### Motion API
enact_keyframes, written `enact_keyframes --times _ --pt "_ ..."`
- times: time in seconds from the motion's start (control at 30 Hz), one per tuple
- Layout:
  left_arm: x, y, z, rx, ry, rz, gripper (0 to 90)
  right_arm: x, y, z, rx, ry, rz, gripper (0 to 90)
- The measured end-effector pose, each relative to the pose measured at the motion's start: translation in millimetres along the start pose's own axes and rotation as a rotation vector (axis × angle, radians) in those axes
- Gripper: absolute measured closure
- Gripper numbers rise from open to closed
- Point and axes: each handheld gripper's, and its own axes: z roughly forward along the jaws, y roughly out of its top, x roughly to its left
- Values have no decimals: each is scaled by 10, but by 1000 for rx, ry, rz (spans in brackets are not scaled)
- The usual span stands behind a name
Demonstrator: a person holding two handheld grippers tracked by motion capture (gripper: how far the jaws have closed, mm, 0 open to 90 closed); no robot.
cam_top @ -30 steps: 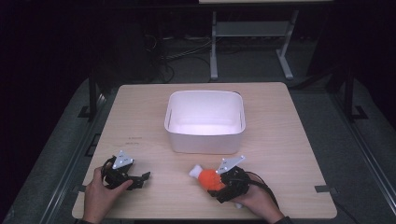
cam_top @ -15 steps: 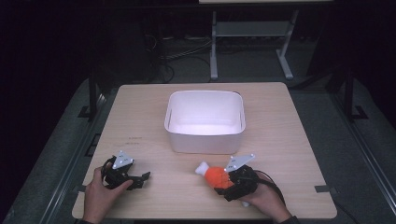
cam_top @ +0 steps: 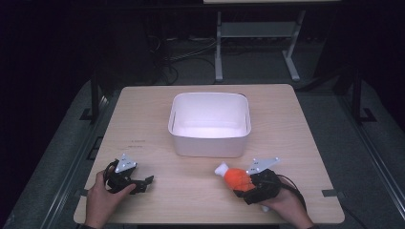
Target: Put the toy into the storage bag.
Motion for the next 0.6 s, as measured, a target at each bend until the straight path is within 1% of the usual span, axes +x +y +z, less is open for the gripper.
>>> enact_keyframes --times 0.6 --pt "0 0 0 0 0 0 129 -265 -257 -290 -15 -65 67 226"
